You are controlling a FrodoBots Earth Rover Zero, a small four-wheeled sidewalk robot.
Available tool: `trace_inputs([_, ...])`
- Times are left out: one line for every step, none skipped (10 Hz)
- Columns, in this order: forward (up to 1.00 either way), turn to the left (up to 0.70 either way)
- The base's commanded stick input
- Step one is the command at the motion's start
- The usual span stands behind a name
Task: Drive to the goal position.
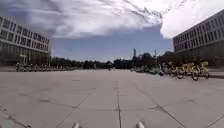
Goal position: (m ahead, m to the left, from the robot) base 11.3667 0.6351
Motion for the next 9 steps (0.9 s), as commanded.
trace_inputs([0.00,0.00])
trace_inputs([0.48,0.00])
trace_inputs([0.70,0.00])
trace_inputs([0.70,0.00])
trace_inputs([0.70,0.00])
trace_inputs([0.70,0.00])
trace_inputs([0.70,0.00])
trace_inputs([0.70,0.00])
trace_inputs([0.70,0.00])
